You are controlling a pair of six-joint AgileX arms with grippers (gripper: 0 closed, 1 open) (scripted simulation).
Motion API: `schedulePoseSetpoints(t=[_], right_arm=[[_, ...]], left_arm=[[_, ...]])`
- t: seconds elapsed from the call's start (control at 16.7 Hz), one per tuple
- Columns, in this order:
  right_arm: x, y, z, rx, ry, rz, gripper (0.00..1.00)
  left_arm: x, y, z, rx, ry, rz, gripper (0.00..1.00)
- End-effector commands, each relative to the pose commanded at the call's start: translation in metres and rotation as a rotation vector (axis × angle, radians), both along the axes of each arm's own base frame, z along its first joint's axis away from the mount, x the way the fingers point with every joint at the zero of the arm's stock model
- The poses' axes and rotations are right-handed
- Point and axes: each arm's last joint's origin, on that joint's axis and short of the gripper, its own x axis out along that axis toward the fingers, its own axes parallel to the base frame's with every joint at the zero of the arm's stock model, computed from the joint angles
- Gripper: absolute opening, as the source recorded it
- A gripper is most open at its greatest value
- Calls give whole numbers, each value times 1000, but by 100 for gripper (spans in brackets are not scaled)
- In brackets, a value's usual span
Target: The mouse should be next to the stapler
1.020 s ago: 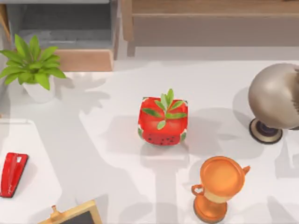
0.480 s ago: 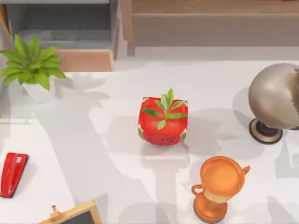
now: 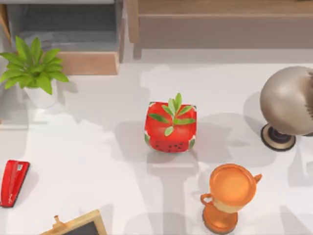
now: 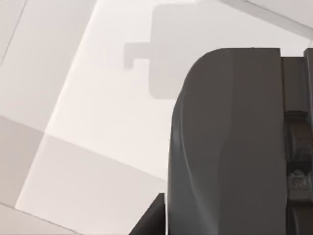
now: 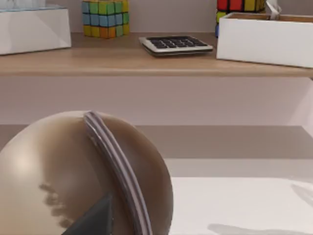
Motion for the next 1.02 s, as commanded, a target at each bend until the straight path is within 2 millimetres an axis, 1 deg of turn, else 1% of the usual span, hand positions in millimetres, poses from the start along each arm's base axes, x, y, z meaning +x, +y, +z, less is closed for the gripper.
schedulePoseSetpoints(t=[0.12, 0.24, 0.36, 0.48, 0.6, 0.78, 0.9, 1.02], right_arm=[[0, 0, 0, 0, 0, 0, 100], [0, 0, 0, 0, 0, 0, 100], [0, 0, 0, 0, 0, 0, 100], [0, 0, 0, 0, 0, 0, 100], [0, 0, 0, 0, 0, 0, 100], [0, 0, 0, 0, 0, 0, 100], [0, 0, 0, 0, 0, 0, 100], [0, 0, 0, 0, 0, 0, 100]], left_arm=[[-13, -30, 16, -7, -40, -29, 0], [-29, -62, 26, -19, -68, -67, 0], [-47, -94, 28, -35, -79, -112, 0], [-66, -124, 22, -51, -73, -160, 0], [-87, -151, 10, -64, -51, -209, 0], [-119, -181, -19, -73, 15, -271, 0], [-139, -195, -42, -68, 74, -302, 0], [-159, -203, -66, -56, 139, -325, 0]])
